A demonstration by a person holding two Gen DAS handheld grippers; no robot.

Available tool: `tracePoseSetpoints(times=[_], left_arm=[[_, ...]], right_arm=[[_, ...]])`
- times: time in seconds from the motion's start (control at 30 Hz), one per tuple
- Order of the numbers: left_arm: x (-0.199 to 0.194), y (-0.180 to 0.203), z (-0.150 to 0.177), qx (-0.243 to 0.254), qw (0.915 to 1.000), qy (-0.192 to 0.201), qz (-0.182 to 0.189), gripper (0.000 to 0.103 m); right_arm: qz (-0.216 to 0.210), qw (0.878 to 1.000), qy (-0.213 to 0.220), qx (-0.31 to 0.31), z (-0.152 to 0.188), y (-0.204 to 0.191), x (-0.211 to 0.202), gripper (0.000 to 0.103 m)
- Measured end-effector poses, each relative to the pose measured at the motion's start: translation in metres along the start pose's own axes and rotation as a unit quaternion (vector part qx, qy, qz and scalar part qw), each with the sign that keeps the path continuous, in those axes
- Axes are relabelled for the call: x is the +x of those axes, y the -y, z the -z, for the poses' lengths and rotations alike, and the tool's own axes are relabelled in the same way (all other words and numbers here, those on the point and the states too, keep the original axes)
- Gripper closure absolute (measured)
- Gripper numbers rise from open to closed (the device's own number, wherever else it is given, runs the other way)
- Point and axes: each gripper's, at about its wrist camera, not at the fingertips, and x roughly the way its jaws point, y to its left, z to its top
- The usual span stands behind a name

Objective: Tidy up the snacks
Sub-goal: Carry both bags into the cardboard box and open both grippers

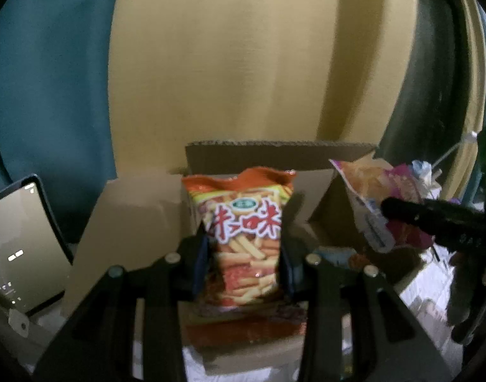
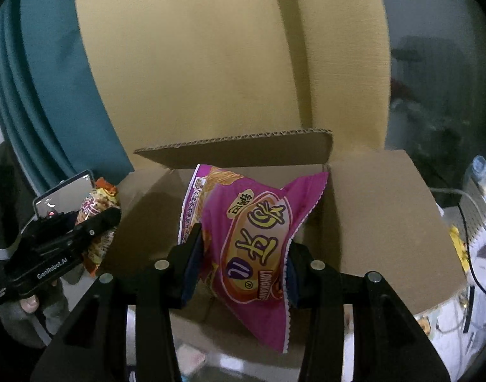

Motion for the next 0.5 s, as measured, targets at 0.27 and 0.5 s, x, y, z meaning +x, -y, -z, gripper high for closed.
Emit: tracePoseSetpoints(times=[0.27, 0.5], left_arm=[[0.024, -0.011, -0.013, -0.04, 0.999, -0.017, -0.002, 0.033], [0.019, -0.019, -0.007, -0.054, 0.9984, -0.013, 0.005, 0.025]], right_arm=[[-0.005, 0.999, -0.012, 0.046, -0.029, 0.008, 0.035, 0.035], [-0.008, 0.999, -0.006, 0.046, -0.034, 0.007, 0.04, 0.017]])
